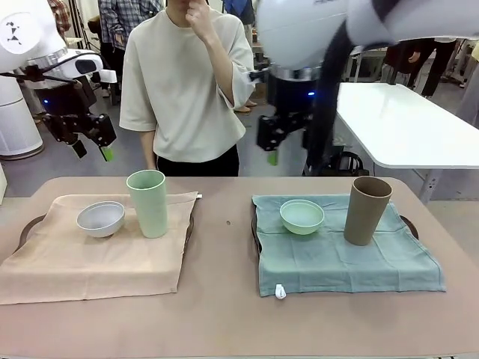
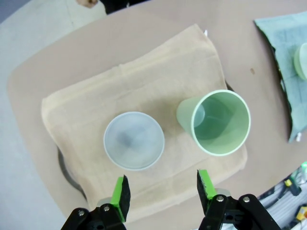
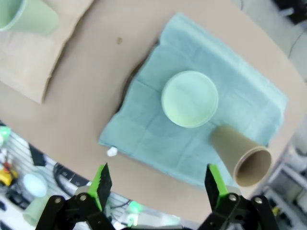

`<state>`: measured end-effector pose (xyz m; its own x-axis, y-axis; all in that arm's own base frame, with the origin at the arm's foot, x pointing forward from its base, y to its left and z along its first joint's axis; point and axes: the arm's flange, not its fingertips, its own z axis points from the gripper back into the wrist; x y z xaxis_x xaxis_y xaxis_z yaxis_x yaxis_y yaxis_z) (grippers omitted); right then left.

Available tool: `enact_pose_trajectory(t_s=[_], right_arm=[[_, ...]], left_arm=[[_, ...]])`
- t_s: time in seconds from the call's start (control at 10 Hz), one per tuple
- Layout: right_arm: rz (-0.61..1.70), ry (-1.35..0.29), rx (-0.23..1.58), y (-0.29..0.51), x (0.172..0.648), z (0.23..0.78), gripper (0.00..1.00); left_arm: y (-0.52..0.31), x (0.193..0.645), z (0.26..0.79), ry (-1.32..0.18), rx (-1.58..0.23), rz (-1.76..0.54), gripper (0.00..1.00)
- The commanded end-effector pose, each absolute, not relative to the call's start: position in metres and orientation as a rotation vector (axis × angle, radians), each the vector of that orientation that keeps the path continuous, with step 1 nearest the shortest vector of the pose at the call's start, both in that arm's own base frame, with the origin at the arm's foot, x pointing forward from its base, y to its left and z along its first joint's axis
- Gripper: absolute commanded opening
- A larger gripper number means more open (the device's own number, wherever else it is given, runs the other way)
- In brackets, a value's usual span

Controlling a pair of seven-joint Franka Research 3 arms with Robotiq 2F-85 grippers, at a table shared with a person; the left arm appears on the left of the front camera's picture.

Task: Set up a tray with a mat and arrange the tableware.
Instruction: Place the Picnic Bowl and Reusable plastic cup back onto the Handle tray in front of the human's position.

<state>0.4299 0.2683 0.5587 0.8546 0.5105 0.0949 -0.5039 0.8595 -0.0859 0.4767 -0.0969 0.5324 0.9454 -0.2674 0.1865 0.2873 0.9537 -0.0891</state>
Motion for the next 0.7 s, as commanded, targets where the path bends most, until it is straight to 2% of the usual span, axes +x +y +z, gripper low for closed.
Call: enact_pose_trajectory(t_s=[0.0,0.1,0.2,0.6], right_arm=[[0.400,-0.141,-0.005,0.198,0.422,0.560,1.00],[0.332,-0.166,0.041,0.165,0.423,0.569,1.00],[0.275,-0.190,0.138,0.130,0.419,0.579,1.00],[0.245,-0.236,0.609,-0.006,0.400,0.598,1.00]], left_arm=[[-0.080,0.479,0.533,-0.143,-0.203,-0.284,0.74],[-0.073,0.482,0.533,-0.109,-0.240,-0.290,0.74],[-0.060,0.477,0.540,-0.047,-0.352,-0.315,0.74],[0.034,0.475,0.555,0.089,-0.619,-0.314,0.74]])
